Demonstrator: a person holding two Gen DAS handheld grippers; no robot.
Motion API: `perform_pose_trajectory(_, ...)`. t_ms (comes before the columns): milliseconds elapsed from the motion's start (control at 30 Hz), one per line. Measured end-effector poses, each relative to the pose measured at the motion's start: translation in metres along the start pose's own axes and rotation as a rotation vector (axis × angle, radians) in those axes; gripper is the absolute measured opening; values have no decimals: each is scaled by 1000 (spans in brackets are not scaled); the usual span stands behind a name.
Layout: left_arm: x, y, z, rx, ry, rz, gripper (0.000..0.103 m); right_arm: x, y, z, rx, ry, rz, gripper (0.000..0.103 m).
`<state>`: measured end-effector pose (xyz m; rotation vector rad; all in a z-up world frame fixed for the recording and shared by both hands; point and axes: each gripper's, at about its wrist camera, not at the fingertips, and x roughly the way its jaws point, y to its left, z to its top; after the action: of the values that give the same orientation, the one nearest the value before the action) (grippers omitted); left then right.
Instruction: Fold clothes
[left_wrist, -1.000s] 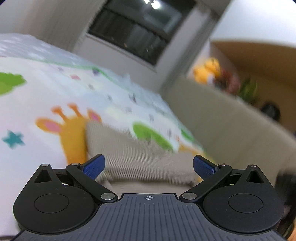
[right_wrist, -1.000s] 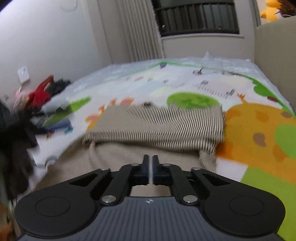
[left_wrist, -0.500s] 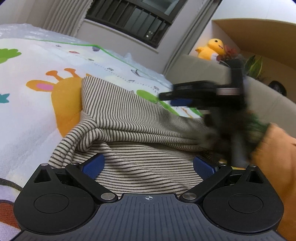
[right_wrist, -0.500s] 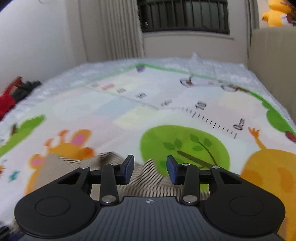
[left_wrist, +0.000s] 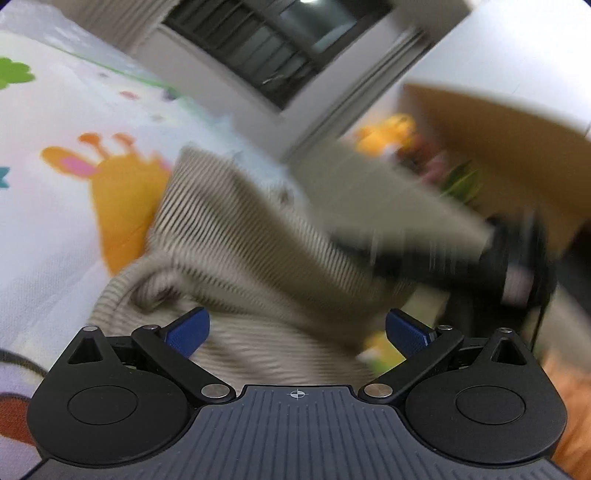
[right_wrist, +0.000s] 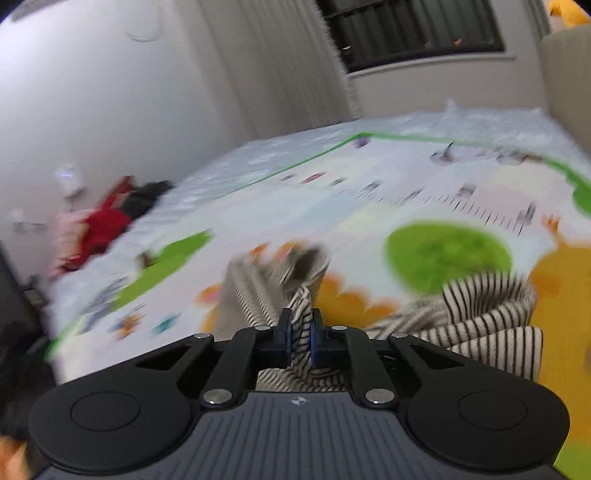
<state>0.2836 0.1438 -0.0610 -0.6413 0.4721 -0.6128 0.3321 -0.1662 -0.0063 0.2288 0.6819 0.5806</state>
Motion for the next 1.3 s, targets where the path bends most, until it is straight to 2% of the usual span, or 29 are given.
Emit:
perform_pose_trajectory(33,-10,1,7,-19,-28,-34,103,-6,2,-14,14,21,12,8)
perform_pose_trajectory(167,-33,-4,35,-23,-177,99,103,-9,-1,-65,50,79,-5,7)
perform_pose_trajectory(267,-32,-13,45,-9,-150,158,103,-16,5,-79,11,43,-21,7)
perform_pose_trajectory(367,-26,-36,42,82,-128,122,103,-22,16,-86,-63,31,-49,7)
perform_pose_trajectory(467,-6,-67,42,244,-112,74,103,-22,14,-90,-70,43,-61,7)
perform_pose_trajectory(533,24,-81,44,389,-60,96,103,-22,8,-92,-53,49,-62,6)
perform_pose_trajectory(600,59,-80,46,419,28,159,103,-27,7,-93,-41,40,-69,6)
perform_pose_trajectory(667,73,-71,44,370,103,169,101,-35,8,-96,-49,28,-88,8)
perform_pose_trajectory(700,70,-67,37,362,123,170,95,-42,8,-99,-56,23,-100,12)
perform_pose_trajectory(733,67,-63,31,353,144,171,86,-50,7,-102,-59,17,-118,20)
perform_pose_trajectory(800,55,-56,15,349,179,172,79,-67,3,-102,-54,-10,-141,31)
perform_pose_trajectory(867,40,-50,0,350,212,174,76,-90,1,-98,-30,-73,-102,50)
perform_pose_trajectory(933,25,-42,-14,349,249,179,75,-112,2,-88,-5,-167,-86,88)
perform_pose_trajectory(1000,13,-37,-25,353,291,185,75,-120,4,-79,-1,-229,-95,102)
perform_pose_trajectory(1100,-2,-43,-34,400,334,183,77,-103,1,-75,-12,-215,-178,102)
perform_pose_trajectory(1200,-19,-49,-28,355,363,149,88,-65,-19,-86,17,-105,-320,100)
perform_pose_trajectory(1233,-27,-50,-24,335,348,138,93,-54,-29,-92,49,-67,-349,97)
perform_pose_trajectory(1300,-43,-50,-10,292,285,141,97,-46,-42,-103,111,-61,-340,96)
